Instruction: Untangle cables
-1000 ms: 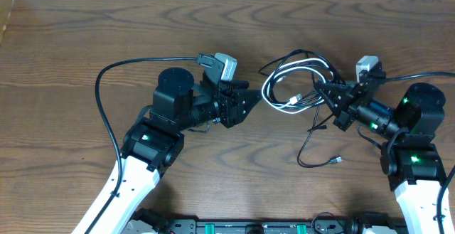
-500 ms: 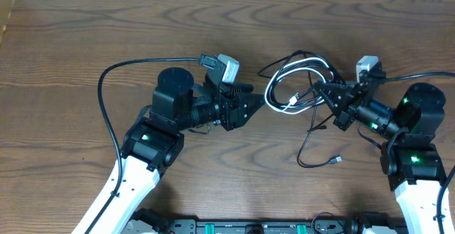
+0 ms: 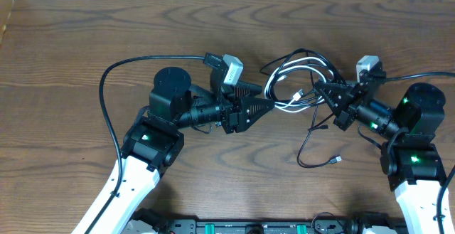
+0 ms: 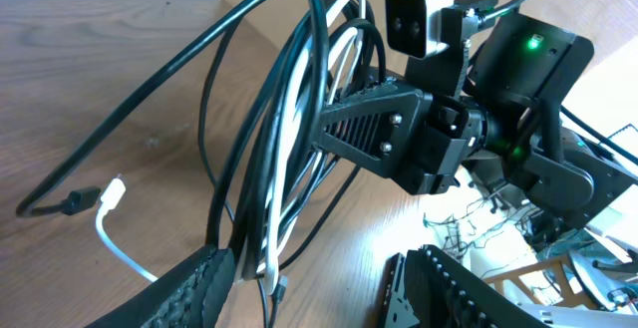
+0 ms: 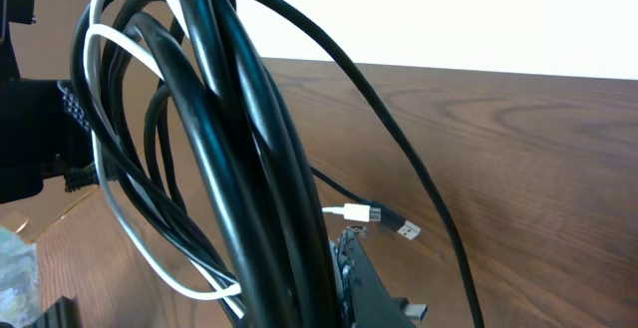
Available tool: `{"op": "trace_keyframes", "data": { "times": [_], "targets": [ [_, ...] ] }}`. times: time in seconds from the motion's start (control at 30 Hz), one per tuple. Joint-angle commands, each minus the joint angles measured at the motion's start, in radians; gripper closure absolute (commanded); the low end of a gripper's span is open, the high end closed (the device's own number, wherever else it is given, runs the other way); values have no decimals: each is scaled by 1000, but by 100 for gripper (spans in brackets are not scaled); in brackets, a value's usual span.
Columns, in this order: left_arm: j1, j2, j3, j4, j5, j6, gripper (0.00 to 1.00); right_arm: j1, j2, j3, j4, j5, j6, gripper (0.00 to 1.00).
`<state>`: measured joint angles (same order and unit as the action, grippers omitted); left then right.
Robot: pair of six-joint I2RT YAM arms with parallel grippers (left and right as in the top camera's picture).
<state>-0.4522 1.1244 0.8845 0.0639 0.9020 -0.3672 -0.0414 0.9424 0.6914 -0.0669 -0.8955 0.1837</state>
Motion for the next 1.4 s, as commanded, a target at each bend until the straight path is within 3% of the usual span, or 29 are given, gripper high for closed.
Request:
{"op": "trace_keyframes", "data": {
  "times": [0.0, 0.23, 0.4, 0.7, 1.0, 1.07, 1.33, 1.37],
  "targets": [
    [1, 0, -2, 6, 29, -2, 39, 10, 0, 15, 3, 0, 14, 99],
    [1, 0, -2, 5, 29, -2, 39, 10, 0, 15, 3, 0, 14, 99],
    [1, 0, -2, 1, 16, -1, 32, 10, 0, 15, 3, 0, 14, 99],
    [1, 30, -2, -10, -23, -2, 37, 10, 0, 15, 3, 0, 15, 99],
    [-32, 45, -2, 6, -24, -1, 58, 10, 0, 15, 3, 0, 15, 99],
    [-32, 45, -2, 10, -34, -1, 58, 10, 0, 15, 3, -1, 15, 99],
    [-32, 61, -2, 9, -51, -1, 92, 10, 0, 15, 3, -1, 15, 99],
    [-32, 64, -2, 9, -51, -1, 92, 10, 0, 15, 3, -1, 15, 99]
  ]
}}
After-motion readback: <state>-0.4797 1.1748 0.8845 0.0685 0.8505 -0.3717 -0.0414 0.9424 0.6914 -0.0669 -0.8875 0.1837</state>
